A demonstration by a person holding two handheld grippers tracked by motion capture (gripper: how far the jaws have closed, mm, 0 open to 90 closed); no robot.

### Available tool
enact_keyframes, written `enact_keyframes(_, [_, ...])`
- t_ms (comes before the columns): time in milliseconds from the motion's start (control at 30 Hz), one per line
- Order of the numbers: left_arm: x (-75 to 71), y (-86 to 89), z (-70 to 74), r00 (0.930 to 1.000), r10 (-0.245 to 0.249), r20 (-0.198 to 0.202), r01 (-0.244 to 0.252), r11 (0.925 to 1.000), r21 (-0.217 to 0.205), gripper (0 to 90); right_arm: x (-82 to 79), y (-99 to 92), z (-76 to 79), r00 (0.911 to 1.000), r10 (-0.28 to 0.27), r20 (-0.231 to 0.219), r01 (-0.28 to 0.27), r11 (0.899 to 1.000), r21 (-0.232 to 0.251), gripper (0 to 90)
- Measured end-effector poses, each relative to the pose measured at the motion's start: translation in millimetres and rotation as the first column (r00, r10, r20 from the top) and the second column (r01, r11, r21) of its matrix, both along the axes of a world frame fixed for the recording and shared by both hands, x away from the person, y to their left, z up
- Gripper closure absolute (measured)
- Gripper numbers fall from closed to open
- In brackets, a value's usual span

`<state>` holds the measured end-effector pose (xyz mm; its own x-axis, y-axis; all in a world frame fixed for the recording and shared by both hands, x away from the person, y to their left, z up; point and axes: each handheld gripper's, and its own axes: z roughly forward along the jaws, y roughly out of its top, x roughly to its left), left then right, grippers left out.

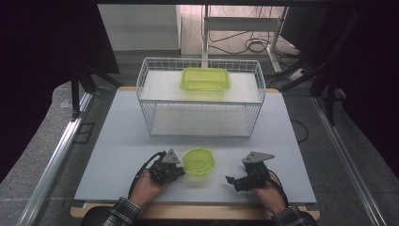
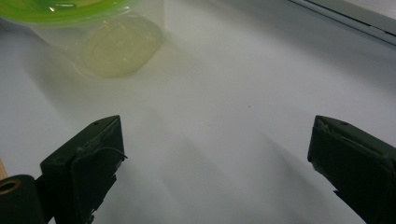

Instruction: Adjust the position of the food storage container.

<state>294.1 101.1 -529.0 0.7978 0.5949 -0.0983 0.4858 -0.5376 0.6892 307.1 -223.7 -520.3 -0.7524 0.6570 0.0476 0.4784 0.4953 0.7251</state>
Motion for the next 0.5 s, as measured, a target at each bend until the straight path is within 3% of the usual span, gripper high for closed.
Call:
enact_keyframes(133, [-1.0, 3.2, 1.6, 0.9997, 0.014, 0.019, -0.014, 0.9998, 0.014, 81.6, 0.0, -0.5, 0.2, 1.0, -0.001, -0.001, 0.001, 1.0, 0.003, 4.0])
enact_keyframes(333, [-5.1, 12.8, 7.1, 0.9957, 0.065, 0.067, -0.065, 0.9979, 0.002, 47.4, 0.2, -0.7, 0.0, 1.0, -0.002, -0.005, 0.002, 1.0, 0.004, 4.1])
enact_keyframes(500, [-10.6, 23.6, 12.3, 0.988, 0.119, 0.098, -0.118, 0.9928, -0.023, 26.2, 0.2, -0.7, -0.2, 1.0, -0.003, -0.005, 0.003, 1.0, 0.002, 4.0])
